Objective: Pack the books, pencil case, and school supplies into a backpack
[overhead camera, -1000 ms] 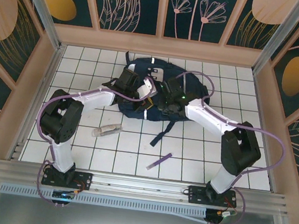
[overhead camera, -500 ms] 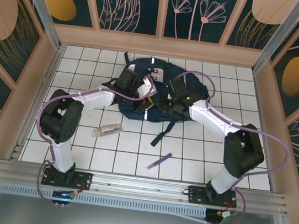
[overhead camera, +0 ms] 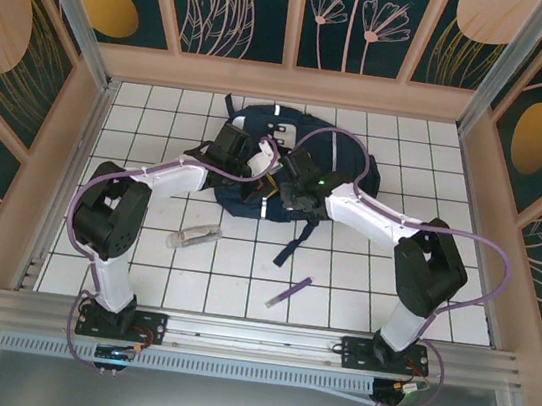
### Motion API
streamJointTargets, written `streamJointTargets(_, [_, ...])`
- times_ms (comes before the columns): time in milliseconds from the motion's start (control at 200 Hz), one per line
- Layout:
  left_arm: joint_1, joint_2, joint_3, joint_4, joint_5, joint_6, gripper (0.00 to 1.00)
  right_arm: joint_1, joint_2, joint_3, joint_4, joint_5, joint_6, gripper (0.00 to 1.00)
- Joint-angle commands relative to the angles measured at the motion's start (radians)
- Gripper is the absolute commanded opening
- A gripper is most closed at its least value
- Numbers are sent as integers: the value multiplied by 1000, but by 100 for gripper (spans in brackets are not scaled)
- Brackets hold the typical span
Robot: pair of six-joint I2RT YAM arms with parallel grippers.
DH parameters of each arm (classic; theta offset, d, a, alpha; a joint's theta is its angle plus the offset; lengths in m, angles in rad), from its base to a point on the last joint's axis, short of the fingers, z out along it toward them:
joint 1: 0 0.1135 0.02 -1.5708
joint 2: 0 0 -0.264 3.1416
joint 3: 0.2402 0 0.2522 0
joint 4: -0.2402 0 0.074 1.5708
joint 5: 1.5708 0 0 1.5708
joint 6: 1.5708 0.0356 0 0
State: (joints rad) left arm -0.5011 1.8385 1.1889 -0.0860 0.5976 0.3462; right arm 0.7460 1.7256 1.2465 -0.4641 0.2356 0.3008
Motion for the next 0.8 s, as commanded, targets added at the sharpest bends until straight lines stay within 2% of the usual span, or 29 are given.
streamJointTargets(0, [3,-37,37,61,107,29,0,-19,9,-27,-35,40,-20,12])
streamJointTargets(135, [3,-54,21,14,51,116,0,-71,-49,-65,-17,-53,-1,4])
streamJointTargets(410, [29,-113,-57,43,-69,195,0,-302,-157,-180,21,-353,11,0])
streamJointTargets(535, [60,-117,-64,52,-99,202,0,-385,-178,-211,-8,-354,-6,0])
streamJointTargets(791, [159,-142,-104,181,-129,187,0,-557,-231,-260,-11,-309,-5,0])
